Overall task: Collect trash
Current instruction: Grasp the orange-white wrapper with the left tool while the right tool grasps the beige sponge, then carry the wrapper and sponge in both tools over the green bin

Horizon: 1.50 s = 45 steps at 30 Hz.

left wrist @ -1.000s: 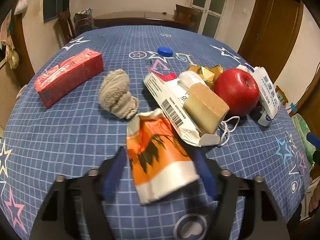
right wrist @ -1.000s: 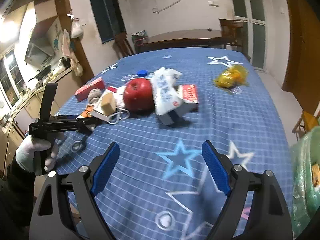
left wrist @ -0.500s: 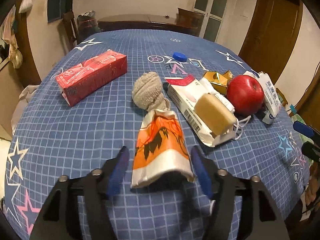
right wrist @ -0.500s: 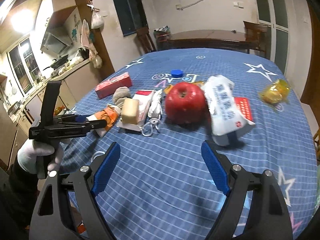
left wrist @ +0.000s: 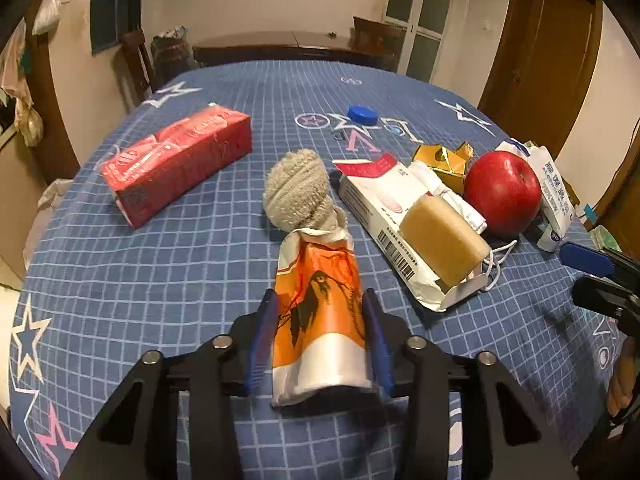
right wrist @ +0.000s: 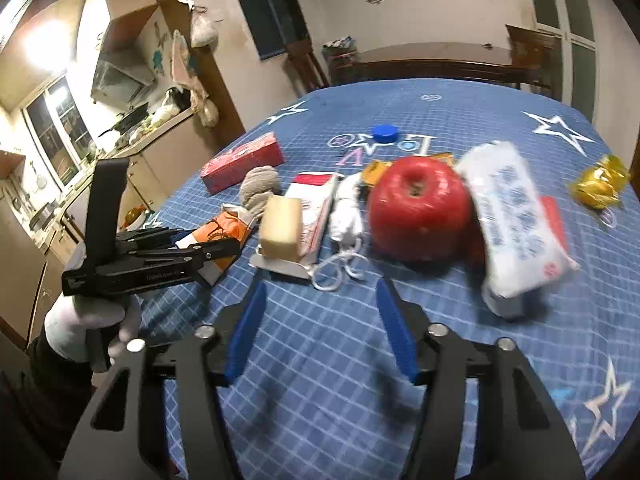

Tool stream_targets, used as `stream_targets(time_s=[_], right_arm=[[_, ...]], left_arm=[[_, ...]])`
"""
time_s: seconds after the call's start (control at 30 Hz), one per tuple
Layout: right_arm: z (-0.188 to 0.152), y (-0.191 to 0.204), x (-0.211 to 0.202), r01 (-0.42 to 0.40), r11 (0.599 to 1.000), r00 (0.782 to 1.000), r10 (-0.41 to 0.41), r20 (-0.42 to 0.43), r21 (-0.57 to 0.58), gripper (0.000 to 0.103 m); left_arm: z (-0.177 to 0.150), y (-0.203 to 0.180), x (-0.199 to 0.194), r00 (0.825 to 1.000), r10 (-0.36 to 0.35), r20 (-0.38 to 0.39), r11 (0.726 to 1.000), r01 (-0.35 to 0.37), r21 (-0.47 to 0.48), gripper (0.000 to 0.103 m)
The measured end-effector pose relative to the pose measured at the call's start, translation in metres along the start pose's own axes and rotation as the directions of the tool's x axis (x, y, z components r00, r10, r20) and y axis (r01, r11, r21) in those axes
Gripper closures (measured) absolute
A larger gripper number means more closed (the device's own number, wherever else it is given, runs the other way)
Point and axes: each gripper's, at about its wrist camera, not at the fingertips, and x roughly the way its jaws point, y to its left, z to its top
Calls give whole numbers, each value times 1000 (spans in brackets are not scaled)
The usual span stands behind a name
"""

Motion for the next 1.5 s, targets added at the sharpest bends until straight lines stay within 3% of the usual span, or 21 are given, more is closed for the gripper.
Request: stream_targets(time_s=[0.3, 0.5, 0.73, 0.97, 1.1, 1.5], right_arm=[[32, 31, 46, -17, 996, 1000, 16, -16, -89, 51], [42, 32, 75, 25, 996, 997, -32, -76, -88, 59], [34, 36, 84, 60, 992, 994, -69, -83, -109, 73], [24, 39, 58, 108, 989, 994, -105, 33, -100, 74], [17, 43, 32, 153, 983, 983, -141, 116, -102, 74], [5, 27, -50, 315, 948, 907, -287, 307, -45, 74]], left_arm=[[-3, 2, -4, 1000, -1, 15, 1000, 1, -14, 63], [-2, 3, -4, 1000, -9, 15, 1000, 9, -19, 63], [-1, 2, -4, 1000, -5, 21, 1000, 6, -21, 63], [-3, -5, -15, 996, 38, 77, 999, -37, -18, 66], [-4, -16, -28, 991, 41, 126, 999, -41, -9, 66], [5, -84, -88, 955, 1, 298, 997, -24, 73, 66]])
